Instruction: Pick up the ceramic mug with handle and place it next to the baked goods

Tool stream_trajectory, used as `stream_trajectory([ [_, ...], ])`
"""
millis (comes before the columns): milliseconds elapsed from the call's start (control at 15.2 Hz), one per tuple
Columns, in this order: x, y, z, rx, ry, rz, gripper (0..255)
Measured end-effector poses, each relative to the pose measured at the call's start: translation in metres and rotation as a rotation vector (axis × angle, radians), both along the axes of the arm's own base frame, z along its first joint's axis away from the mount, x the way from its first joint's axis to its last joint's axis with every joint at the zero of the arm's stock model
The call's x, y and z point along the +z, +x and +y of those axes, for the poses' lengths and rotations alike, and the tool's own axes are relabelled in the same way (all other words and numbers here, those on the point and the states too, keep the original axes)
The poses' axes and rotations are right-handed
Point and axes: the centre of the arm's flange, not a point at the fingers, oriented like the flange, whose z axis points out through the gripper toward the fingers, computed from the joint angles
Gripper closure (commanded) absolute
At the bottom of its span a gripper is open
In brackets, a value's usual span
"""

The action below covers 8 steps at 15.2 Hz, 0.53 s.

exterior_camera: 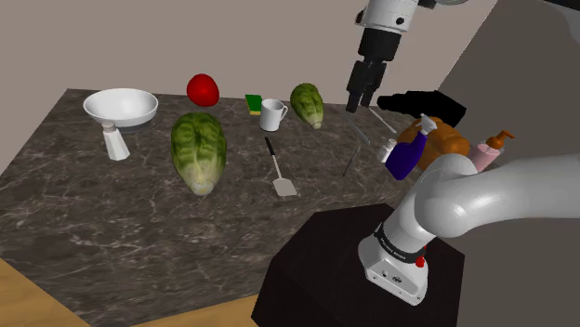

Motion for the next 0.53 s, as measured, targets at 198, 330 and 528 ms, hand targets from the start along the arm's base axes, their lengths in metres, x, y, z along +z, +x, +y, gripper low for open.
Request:
stream_trajectory([
  [198, -0.01, 0.012, -0.003, 0.004, -0.007, -0.005, 0],
  [330, -0.024, 0.032, -0.007, 0.011, -0.018, -0.013, 0],
  [528, -0.041, 0.061, -0.015, 0.022, -0.037, -0.029, 0],
])
